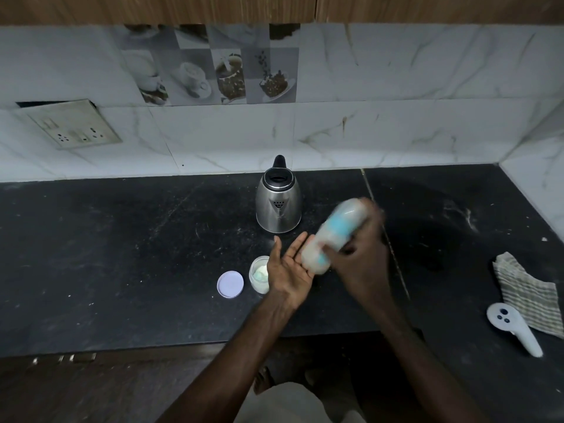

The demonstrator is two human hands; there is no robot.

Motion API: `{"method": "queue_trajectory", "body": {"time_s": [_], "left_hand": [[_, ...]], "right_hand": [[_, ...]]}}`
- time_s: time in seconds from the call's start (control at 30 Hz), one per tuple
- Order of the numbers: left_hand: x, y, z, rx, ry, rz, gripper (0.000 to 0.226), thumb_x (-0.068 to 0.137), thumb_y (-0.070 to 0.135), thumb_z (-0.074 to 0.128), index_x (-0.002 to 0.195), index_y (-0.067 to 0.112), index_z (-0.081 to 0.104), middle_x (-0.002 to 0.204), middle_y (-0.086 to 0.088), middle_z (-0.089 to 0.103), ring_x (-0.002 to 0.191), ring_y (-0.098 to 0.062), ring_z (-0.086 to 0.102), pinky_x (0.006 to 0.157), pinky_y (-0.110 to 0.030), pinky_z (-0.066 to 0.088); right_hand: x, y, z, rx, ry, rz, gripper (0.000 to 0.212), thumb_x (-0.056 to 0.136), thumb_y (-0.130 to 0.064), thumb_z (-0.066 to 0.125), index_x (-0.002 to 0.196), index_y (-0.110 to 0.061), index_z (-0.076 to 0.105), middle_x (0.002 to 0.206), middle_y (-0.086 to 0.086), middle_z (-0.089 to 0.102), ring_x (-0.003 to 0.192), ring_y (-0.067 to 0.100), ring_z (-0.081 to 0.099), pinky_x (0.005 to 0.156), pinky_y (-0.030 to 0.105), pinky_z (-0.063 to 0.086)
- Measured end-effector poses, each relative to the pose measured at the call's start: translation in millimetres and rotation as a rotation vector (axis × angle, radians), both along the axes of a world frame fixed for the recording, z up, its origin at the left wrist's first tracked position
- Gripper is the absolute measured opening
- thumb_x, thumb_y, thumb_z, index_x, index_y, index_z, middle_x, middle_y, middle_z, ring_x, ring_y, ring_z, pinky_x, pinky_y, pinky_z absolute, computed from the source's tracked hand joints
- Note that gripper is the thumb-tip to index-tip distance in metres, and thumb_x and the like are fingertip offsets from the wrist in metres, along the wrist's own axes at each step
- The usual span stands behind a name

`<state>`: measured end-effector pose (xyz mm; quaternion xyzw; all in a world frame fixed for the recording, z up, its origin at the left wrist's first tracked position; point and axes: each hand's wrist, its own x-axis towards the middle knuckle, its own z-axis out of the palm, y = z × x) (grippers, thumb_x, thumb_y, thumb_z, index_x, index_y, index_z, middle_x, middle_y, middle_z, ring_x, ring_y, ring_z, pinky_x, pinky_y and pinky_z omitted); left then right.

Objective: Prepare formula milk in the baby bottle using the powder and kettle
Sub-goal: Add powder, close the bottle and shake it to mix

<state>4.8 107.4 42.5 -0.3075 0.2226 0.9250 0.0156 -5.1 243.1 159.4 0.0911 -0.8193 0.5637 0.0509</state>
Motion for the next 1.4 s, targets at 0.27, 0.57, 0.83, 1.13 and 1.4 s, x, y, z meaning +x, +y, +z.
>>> {"method": "queue_trajectory", "body": {"time_s": [0.27, 0.57, 0.83, 1.13, 1.4], "left_hand": [[-8.5, 3.5, 10.2, 0.055, 0.031, -0.009, 0.073, 0.097, 0.063, 0.05, 0.141, 0.006, 0.061, 0.14, -0.018, 0.066, 0.127, -0.034, 0.064, 0.102, -0.045, 0.055], [-14.6, 2.9, -2.1, 0.106, 0.047, -0.033, 0.073, 0.098, 0.063, 0.052, 0.142, 0.006, 0.061, 0.142, -0.022, 0.064, 0.129, -0.038, 0.063, 0.112, -0.052, 0.046], [-17.3, -7.0, 2.9, 0.146, 0.083, 0.009, 0.075, 0.094, 0.06, 0.058, 0.143, 0.003, 0.059, 0.145, -0.02, 0.062, 0.14, -0.039, 0.054, 0.12, -0.053, 0.039], [-15.3, -23.2, -0.2, 0.091, 0.092, -0.011, 0.073, 0.098, 0.063, 0.053, 0.142, 0.005, 0.061, 0.141, -0.015, 0.066, 0.138, -0.032, 0.058, 0.126, -0.051, 0.032], [-15.1, -27.1, 6.5, 0.089, 0.094, 0.0, 0.072, 0.098, 0.061, 0.053, 0.141, 0.004, 0.061, 0.14, -0.017, 0.067, 0.138, -0.032, 0.057, 0.126, -0.052, 0.031]], "right_hand": [[-1.1, -5.1, -5.2, -0.019, -0.044, -0.065, 0.1, 0.076, -0.021, 0.09, 0.153, -0.035, 0.028, 0.131, -0.004, 0.064, 0.103, 0.008, 0.071, 0.085, 0.045, 0.063], [4.0, -7.9, -13.3, 0.07, -0.083, 0.011, 0.104, 0.074, -0.025, 0.09, 0.154, -0.041, 0.025, 0.128, -0.024, 0.058, 0.106, -0.002, 0.066, 0.091, 0.038, 0.061], [-3.4, -11.8, -20.9, -0.101, -0.055, -0.02, 0.101, 0.075, -0.022, 0.091, 0.151, -0.044, 0.028, 0.142, -0.005, 0.058, 0.114, 0.011, 0.07, 0.089, 0.042, 0.063], [-17.5, -3.7, -20.0, -0.073, -0.089, 0.148, 0.102, 0.078, -0.008, 0.09, 0.154, -0.042, 0.03, 0.144, -0.016, 0.056, 0.12, 0.009, 0.067, 0.095, 0.039, 0.061], [-22.0, -5.2, -14.7, -0.038, -0.075, 0.264, 0.1, 0.078, -0.008, 0.089, 0.153, -0.043, 0.031, 0.146, -0.021, 0.053, 0.123, 0.006, 0.064, 0.092, 0.033, 0.061]]}}
